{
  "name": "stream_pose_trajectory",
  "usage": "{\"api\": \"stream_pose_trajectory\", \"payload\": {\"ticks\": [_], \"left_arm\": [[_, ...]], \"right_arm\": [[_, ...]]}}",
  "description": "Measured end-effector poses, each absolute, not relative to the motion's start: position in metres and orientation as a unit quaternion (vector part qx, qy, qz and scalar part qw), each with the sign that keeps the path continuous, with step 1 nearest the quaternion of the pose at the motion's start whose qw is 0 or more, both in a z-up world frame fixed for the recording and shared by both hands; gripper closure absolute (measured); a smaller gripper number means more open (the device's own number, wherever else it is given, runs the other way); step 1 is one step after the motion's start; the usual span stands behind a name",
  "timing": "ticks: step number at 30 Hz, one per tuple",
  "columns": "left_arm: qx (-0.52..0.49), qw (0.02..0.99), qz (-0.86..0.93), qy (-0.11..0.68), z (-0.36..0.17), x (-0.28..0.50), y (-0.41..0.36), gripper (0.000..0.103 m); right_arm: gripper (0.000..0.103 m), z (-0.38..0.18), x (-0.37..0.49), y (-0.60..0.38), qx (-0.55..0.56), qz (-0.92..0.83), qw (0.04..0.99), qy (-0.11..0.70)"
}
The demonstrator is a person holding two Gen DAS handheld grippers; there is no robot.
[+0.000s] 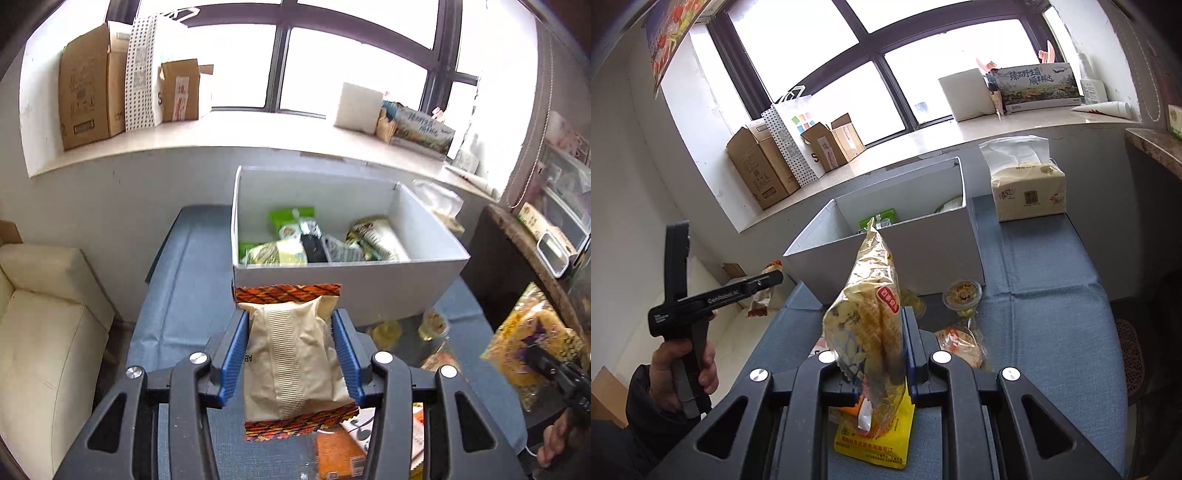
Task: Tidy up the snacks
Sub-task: 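Lift the pastry bag toward the box with the right gripper while the left grasps the brown-edged packet, then lower both packets into the box and open both grippers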
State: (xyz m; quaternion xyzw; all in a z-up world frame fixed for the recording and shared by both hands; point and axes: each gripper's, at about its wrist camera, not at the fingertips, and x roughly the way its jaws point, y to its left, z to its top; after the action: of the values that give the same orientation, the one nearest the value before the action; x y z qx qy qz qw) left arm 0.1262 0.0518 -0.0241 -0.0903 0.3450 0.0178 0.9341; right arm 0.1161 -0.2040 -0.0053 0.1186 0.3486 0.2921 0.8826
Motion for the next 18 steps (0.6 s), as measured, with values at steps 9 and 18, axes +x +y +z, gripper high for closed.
{"api": "stream_pose_trajectory", "payload": {"ticks": [9, 18], "left_arm": [[-0.078, 0.950, -0.013, 0.303, 0.055, 0.182, 0.050, 0.052], [-0.048, 0.939, 0.017, 0.340, 0.028, 0.294, 0.064, 0.040]], "right_arm": [[0.085, 0.047, 0.189, -0.168, 0.109, 0.318, 0.883, 0.328], [0.084, 0.054, 0.290, -0.118, 0.074, 0.313, 0.883, 0.342]]}}
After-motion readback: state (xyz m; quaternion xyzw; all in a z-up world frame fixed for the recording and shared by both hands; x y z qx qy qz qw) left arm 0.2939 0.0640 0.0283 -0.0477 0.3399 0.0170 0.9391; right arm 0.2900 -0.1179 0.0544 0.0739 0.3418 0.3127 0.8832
